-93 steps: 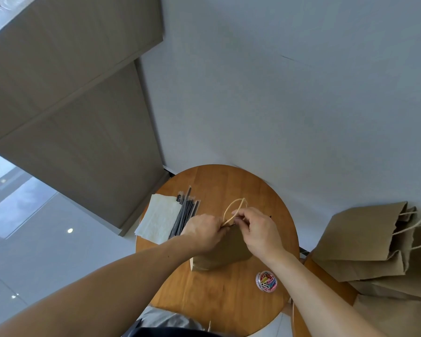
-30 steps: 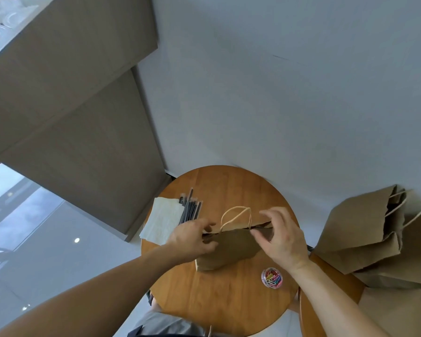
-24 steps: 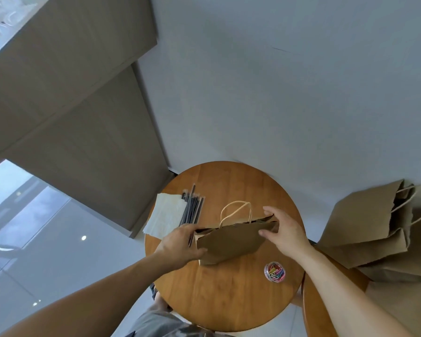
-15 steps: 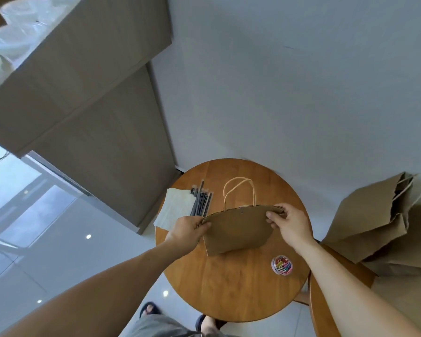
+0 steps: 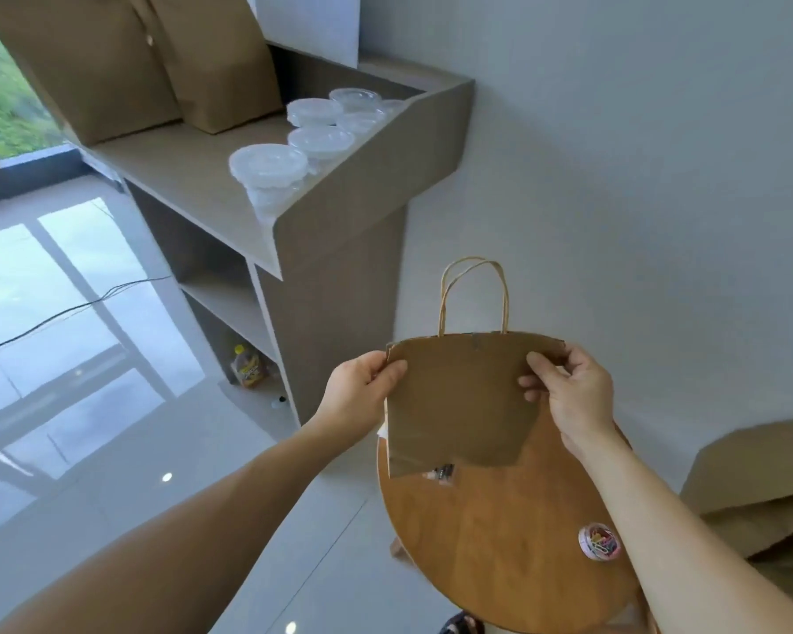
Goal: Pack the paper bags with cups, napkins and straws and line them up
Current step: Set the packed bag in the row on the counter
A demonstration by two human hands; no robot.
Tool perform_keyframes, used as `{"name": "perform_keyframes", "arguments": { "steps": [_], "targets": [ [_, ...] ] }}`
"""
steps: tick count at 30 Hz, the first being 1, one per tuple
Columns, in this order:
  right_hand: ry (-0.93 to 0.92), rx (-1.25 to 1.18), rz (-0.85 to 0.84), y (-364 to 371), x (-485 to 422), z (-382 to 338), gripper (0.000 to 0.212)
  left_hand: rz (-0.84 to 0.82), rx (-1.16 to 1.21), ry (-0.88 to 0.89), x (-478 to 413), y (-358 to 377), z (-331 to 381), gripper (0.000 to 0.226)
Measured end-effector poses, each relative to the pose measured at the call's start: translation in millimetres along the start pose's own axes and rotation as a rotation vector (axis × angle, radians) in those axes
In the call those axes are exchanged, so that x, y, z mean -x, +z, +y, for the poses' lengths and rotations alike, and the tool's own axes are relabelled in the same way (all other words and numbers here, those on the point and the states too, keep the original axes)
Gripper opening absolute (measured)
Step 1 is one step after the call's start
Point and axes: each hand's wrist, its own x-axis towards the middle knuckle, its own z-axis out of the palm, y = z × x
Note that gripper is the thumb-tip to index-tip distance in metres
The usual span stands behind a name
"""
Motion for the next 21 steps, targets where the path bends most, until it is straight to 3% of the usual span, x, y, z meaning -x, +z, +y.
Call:
{"name": "perform_keyframes", "arguments": {
  "steps": [6,12,21],
  "targets": [
    [-0.154,-0.072,-0.098,92.7,30.6,-80.9,0.006,0.258,0.109,0.123,33.4,-104.2,30.4,0.017],
    [-0.227,-0.123,-0.248,174.3,44.0,-154.0,0.009,0.524,0.178,0.216,46.5,-195.7,60.0,0.020],
    [-0.283,-0.226,-0.503,277.7,-3.0,-250.8,0.003,0.787,0.118,0.347,5.5,-311.7,119.6,0.016]
  ]
}}
